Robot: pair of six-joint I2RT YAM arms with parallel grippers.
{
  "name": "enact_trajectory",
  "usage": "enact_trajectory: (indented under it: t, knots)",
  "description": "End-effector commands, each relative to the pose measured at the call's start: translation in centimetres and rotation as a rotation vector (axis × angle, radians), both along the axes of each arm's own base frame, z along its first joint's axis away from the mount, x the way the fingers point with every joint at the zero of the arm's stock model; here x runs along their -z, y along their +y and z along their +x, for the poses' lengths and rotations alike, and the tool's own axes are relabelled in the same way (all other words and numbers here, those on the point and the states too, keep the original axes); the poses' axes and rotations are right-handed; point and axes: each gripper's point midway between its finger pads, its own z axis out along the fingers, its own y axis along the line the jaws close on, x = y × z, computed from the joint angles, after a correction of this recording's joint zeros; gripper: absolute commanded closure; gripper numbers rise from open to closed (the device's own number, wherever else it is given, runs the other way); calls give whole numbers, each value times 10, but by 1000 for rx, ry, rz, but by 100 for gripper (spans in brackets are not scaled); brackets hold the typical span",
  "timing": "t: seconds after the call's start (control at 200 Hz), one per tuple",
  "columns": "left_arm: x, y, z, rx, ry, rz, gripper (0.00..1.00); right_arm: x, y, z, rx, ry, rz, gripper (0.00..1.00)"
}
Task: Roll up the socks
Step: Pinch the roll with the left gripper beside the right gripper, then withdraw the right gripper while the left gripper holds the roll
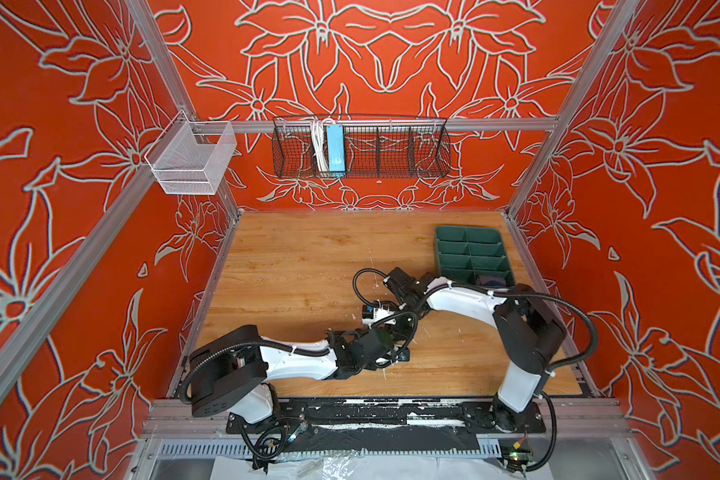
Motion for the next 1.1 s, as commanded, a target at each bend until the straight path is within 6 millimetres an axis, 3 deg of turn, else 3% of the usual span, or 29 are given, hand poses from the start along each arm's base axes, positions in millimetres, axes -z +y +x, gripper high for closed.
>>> enact_trajectory:
  t: [0.0,0.04,0.06,0.21,0.315,0.405,0.54,0.626,0.741,0.936,1.096]
  knots:
    - [37,21,-22,-1,161,112,98,-37,1,9,51,-113,134,42]
    - [40,21,-24,0,179,120,98,-45,-4,12,75,-145,156,8]
    - [41,22,-24,2,185,127,98,-48,-7,14,88,-159,169,2]
    - [47,23,-24,-12,203,154,98,-81,-29,44,283,-331,241,2]
    - [48,24,-29,-5,251,160,99,-114,-64,81,517,-542,258,2]
    - [46,23,-39,13,356,163,98,-156,-102,100,724,-728,297,2]
    - [38,25,-58,37,601,172,96,-207,-140,99,911,-903,410,2]
    - [30,22,-61,31,716,158,96,-226,-137,82,859,-925,502,2]
    - [20,17,-57,7,842,131,95,-225,-109,43,596,-845,571,8]
    - [12,12,-40,-73,1022,117,95,-189,-80,-32,190,-604,553,17]
    - [12,8,-21,-149,1126,103,95,-143,-79,-49,30,-640,348,18]
